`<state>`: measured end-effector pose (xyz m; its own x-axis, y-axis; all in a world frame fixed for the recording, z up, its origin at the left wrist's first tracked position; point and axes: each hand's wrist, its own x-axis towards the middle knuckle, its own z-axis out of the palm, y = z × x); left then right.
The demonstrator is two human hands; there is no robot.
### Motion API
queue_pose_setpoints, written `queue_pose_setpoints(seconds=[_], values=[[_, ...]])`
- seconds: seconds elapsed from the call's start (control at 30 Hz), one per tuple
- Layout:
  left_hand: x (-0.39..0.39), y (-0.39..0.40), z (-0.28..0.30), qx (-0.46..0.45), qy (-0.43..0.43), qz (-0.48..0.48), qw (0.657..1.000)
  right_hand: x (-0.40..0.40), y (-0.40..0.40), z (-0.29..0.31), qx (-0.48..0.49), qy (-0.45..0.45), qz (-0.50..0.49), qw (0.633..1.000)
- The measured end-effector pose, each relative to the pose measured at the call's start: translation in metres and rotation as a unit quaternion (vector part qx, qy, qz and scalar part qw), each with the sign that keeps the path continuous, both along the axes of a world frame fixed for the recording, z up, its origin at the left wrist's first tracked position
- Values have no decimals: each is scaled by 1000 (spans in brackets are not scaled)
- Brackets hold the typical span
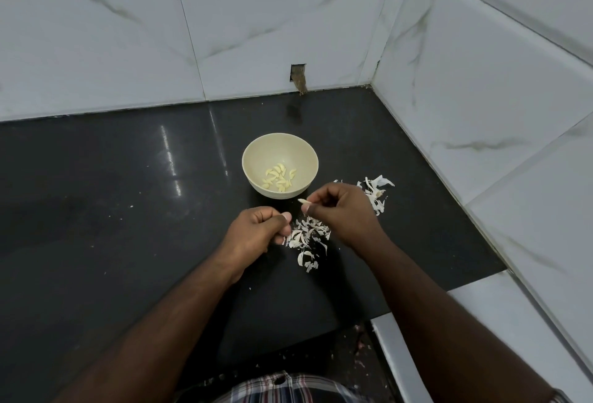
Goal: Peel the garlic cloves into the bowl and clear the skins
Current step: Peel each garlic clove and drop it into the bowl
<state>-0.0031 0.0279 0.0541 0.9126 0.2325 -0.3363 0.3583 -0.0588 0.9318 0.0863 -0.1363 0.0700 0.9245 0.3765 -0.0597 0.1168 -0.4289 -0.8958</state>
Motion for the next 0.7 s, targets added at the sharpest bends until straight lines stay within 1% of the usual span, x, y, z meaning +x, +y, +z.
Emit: queue_pose_setpoints(seconds=[0.2,0.3,0.43,0.53,0.7], values=[[0,12,-11,128,5,-25,991,20,18,11,-57,-75,-38,995],[2,18,-14,186,13,-43,981,27,30,17,-82,-113,-32,990],[0,22,-17,197,-7,-56,979,32,40,19,-97,-120,-9,988],[0,21,-16,233,-2,-50,971,31,42,18,-118,-123,12,985],[2,14,-19,288,-18,-88,954,24,38,13,-197,-121,91,969]])
